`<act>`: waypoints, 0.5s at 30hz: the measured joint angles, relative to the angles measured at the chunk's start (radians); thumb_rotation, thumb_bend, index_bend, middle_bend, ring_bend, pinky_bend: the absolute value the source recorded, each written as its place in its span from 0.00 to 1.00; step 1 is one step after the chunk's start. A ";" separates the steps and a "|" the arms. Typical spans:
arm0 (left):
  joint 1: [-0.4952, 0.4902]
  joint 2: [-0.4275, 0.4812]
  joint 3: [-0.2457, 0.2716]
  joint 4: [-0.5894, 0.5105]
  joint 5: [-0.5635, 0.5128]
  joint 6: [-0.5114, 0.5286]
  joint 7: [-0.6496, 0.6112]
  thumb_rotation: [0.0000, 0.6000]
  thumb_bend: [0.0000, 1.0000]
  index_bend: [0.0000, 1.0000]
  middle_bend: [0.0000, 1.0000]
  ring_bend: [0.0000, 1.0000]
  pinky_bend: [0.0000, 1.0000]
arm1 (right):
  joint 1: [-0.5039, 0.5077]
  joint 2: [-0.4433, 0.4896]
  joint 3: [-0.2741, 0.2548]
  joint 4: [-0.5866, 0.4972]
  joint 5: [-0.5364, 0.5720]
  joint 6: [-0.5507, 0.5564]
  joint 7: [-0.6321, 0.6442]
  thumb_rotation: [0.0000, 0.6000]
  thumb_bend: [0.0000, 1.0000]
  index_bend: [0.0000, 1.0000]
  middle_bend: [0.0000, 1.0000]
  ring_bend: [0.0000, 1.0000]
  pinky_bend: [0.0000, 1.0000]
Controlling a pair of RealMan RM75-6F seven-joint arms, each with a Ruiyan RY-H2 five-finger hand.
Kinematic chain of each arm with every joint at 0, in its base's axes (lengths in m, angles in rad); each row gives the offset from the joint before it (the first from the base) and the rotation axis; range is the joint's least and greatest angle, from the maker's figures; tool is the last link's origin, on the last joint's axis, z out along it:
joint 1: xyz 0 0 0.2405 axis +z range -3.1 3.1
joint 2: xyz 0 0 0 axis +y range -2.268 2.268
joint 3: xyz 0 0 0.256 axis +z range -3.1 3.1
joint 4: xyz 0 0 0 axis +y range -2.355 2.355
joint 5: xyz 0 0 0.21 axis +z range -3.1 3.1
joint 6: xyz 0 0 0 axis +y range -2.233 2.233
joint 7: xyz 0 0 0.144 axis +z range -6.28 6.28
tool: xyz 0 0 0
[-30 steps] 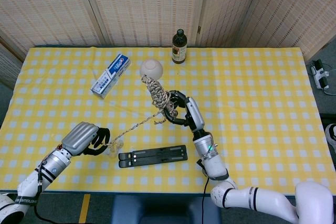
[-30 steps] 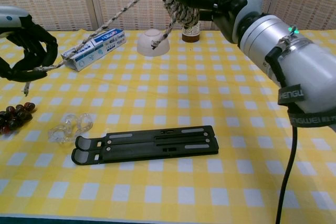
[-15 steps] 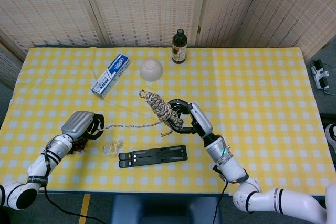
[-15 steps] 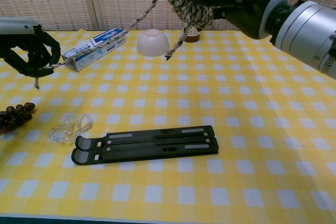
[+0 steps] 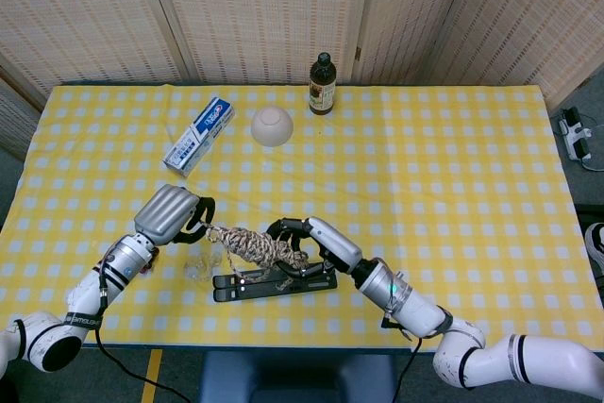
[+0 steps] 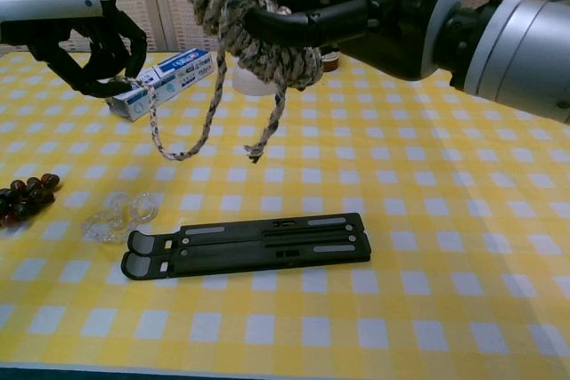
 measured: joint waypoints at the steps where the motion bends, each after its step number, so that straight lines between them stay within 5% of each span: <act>1: -0.006 -0.001 -0.005 -0.004 -0.002 0.006 0.019 1.00 0.51 0.72 0.83 0.72 0.58 | 0.003 0.007 -0.006 -0.007 -0.001 -0.008 -0.010 1.00 0.75 0.92 0.73 0.77 0.65; 15: -0.066 -0.045 -0.076 -0.102 -0.007 0.147 0.254 1.00 0.51 0.71 0.83 0.72 0.58 | 0.063 0.001 -0.035 -0.066 0.190 -0.105 -0.236 1.00 0.75 0.92 0.73 0.79 0.67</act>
